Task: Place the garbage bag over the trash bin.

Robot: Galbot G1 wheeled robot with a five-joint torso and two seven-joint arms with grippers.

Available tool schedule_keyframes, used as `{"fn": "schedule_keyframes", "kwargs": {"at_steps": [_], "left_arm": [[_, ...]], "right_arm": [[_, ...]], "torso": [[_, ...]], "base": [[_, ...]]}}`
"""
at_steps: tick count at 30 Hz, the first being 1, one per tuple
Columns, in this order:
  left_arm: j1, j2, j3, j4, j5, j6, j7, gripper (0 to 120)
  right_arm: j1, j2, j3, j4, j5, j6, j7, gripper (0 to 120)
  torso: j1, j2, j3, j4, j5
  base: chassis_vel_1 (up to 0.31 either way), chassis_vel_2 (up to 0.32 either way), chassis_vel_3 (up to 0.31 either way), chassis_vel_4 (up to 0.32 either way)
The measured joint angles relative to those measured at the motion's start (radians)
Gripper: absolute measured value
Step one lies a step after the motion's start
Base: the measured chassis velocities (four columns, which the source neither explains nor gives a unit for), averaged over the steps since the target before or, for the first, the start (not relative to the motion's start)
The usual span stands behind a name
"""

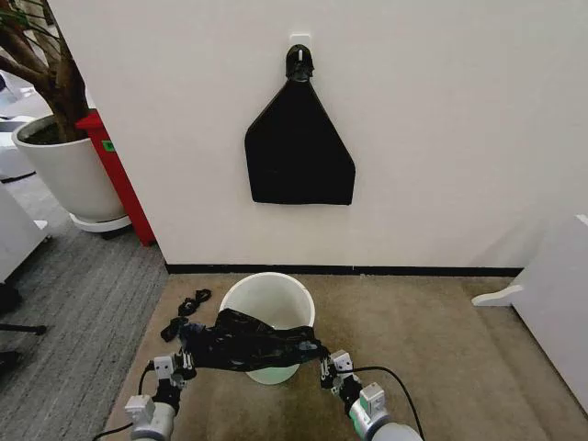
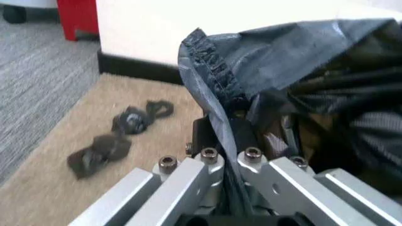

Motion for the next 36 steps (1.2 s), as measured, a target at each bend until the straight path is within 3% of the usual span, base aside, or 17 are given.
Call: {"fn": "schedule_keyframes", "kwargs": {"at_steps": [13, 19, 23, 27, 36], "left_arm": [[-0.124, 0.007, 0.015, 0.123, -0.049, -0.058, 0.067, 0], [-0.107, 0.01, 0.016, 0.116, -0.008, 0.02, 0.024, 0], [-0.07, 0.016, 0.015, 0.057, 0.015, 0.117, -0.034, 0], [-0.062, 0.031, 0.015, 0.022, 0.024, 0.158, -0.042, 0], [-0.129, 0.048, 0.026, 0.088, 0.034, 0.103, 0.027, 0]], "right_arm": [[0.012, 0.006, 0.057, -0.03, -0.019, 0.02, -0.044, 0], [0.008, 0.005, 0.058, -0.032, -0.004, -0.005, -0.043, 0], [0.002, 0.001, 0.054, -0.028, 0.012, -0.052, -0.041, 0], [0.002, -0.006, 0.054, -0.025, 0.013, -0.069, -0.053, 0], [0.018, 0.002, 0.054, -0.032, -0.005, -0.077, -0.078, 0]], "torso": [[0.0, 0.0, 0.0, -0.0002, -0.0001], [0.0, 0.0, 0.0, 0.0, 0.0001], [0.0, 0.0, 0.0, 0.0, 0.0001], [0.0, 0.0, 0.0, 0.0, 0.0001], [0.0, 0.0, 0.0, -0.0001, 0.0]], "base": [[0.0, 0.0, 0.0, 0.0], [0.0, 0.0, 0.0, 0.0], [0.0, 0.0, 0.0, 0.0], [0.0, 0.0, 0.0, 0.0], [0.0, 0.0, 0.0, 0.0]]}}
